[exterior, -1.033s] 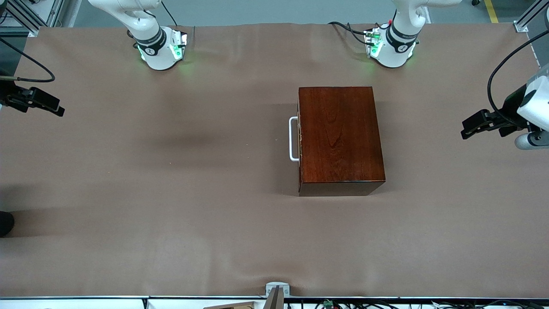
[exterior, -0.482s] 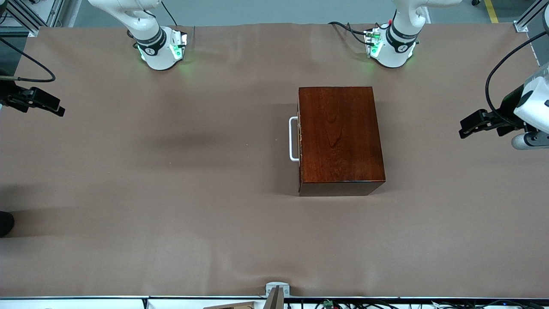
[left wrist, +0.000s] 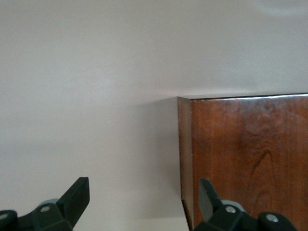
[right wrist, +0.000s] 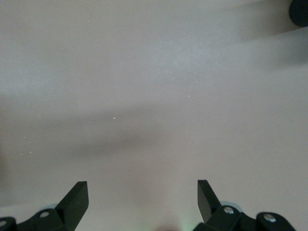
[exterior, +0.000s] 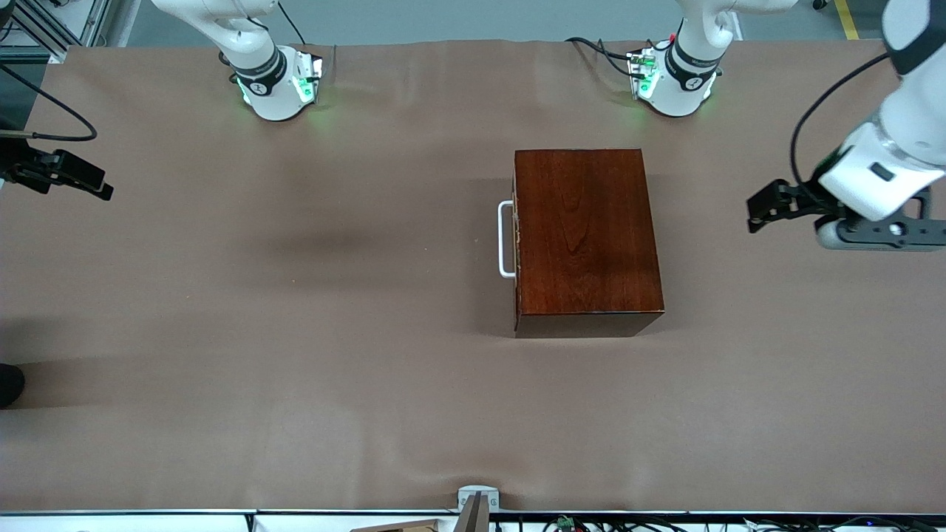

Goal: Open drawer, take yellow block, close drawer
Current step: 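Reach the left gripper to the white drawer handle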

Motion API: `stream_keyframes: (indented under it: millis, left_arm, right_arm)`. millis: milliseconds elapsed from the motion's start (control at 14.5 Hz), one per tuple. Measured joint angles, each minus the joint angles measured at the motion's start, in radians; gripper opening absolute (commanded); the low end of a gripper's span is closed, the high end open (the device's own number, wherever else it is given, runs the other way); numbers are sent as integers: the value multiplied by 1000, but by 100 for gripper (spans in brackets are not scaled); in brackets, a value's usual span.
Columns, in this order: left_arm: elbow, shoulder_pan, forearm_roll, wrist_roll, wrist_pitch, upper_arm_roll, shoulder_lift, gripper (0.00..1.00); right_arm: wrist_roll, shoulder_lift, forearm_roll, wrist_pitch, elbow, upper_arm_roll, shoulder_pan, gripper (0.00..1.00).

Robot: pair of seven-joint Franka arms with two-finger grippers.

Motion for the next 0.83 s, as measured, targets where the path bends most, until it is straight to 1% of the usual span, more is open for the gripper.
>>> stream_keyframes:
  millis: [207,413,620,826]
  left_arm:
    - [3,-78,-3,-50,-9,-4,4,100]
    - [12,-195,-5,-179,-13,-9,16,100]
    - [57,-302,-5,-264,-13,-13,69,100]
    - [120,-393,-6,-427,-1,-15,152,100]
  right_arm:
    - [0,0,0,0,0,1,0,100]
    - [0,0,0,0,0,1,0,100]
    - [0,0,0,0,0,0,0,100]
    - [0,0,0,0,3,0,0,100]
